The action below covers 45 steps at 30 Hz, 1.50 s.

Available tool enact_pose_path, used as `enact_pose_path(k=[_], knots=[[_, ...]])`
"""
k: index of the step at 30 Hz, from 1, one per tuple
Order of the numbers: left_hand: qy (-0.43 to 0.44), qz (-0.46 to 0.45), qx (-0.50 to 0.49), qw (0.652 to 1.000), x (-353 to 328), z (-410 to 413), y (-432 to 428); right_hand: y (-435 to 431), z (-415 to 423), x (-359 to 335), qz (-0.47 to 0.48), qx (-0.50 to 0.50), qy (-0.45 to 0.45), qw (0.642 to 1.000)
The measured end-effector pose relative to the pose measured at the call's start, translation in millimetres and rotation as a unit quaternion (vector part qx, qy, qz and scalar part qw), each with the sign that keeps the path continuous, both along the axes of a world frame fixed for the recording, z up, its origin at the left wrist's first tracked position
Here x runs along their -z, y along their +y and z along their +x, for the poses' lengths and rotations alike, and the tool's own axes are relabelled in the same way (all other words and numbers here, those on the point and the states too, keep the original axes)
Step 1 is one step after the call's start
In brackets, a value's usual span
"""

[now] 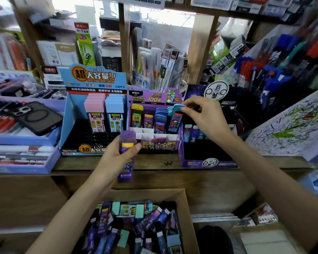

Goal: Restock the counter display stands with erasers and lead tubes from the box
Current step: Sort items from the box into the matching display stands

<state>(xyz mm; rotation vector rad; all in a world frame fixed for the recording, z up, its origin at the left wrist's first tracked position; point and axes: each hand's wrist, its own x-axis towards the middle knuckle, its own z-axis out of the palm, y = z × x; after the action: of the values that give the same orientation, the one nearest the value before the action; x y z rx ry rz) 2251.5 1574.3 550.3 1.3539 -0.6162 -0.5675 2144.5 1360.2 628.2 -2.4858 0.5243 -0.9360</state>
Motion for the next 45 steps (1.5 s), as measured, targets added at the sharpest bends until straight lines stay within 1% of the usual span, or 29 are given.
enact_pose_path(k=[2, 7, 11, 13, 15, 16, 17, 19, 21, 23, 25, 28, 30, 31, 32, 34, 36, 39, 41, 43, 45], knots=[[-0.001, 0.0, 0.0, 1.0, 1, 0, 2, -1, 3, 6, -0.057, 0.005, 0.03, 0.998], [-0.008, 0.012, -0.001, 1.0, 3, 1, 4, -1, 12, 11, -0.133, 0.004, 0.072, 0.988], [-0.018, 0.004, 0.008, 1.0, -1, -2, 6, -2, 14, 15, -0.223, 0.015, 0.103, 0.969], [-0.021, 0.002, 0.01, 1.0, -3, -4, 6, -1, 15, 16, -0.251, 0.033, 0.126, 0.959], [-0.027, 0.004, 0.017, 0.999, -5, -6, 7, 6, 14, 15, -0.26, 0.039, 0.116, 0.958], [-0.033, 0.007, 0.021, 0.999, -5, -7, 6, 13, 13, 13, -0.247, 0.027, 0.098, 0.964], [-0.04, 0.009, 0.025, 0.999, -6, -7, 6, 24, 12, 11, -0.21, -0.001, 0.078, 0.975], [-0.048, 0.009, 0.03, 0.998, -8, -8, 4, 51, 8, 8, -0.072, -0.094, 0.059, 0.991], [-0.063, 0.007, 0.033, 0.997, -10, -9, 1, 76, 5, 7, 0.07, -0.174, 0.071, 0.98], [-0.086, 0.001, 0.029, 0.996, -12, -9, -2, 92, 5, 9, 0.164, -0.194, 0.088, 0.963], [-0.097, -0.004, 0.028, 0.995, -13, -9, -4, 97, 7, 12, 0.197, -0.183, 0.08, 0.96], [-0.101, -0.006, 0.04, 0.994, -15, -7, -1, 96, 13, 10, 0.196, -0.175, 0.07, 0.962], [-0.129, 0.015, 0.03, 0.991, -18, -3, 3, 89, 18, 2, 0.2, -0.175, 0.06, 0.962], [-0.172, 0.043, 0.014, 0.984, -18, 2, 4, 82, 21, -3, 0.196, -0.168, 0.045, 0.965], [-0.237, 0.084, -0.01, 0.968, -18, 8, 6, 74, 25, -10, 0.187, -0.154, 0.026, 0.97], [-0.37, 0.159, -0.054, 0.914, -18, 21, 9, 58, 32, -25, 0.153, -0.119, -0.009, 0.981], [-0.439, 0.197, -0.069, 0.874, -14, 32, 9, 46, 42, -31, 0.117, -0.089, -0.027, 0.989], [-0.495, 0.222, -0.064, 0.838, -7, 41, 4, 38, 58, -24, 0.078, -0.066, -0.023, 0.995], [-0.514, 0.228, -0.057, 0.825, -2, 44, 1, 35, 66, -14, 0.029, -0.057, -0.004, 0.998], [-0.513, 0.225, -0.054, 0.827, 3, 46, -1, 30, 71, -7, -0.035, -0.051, 0.019, 0.998], [-0.509, 0.216, -0.058, 0.831, 7, 47, -1, 27, 74, -3, -0.059, -0.056, 0.032, 0.996]])
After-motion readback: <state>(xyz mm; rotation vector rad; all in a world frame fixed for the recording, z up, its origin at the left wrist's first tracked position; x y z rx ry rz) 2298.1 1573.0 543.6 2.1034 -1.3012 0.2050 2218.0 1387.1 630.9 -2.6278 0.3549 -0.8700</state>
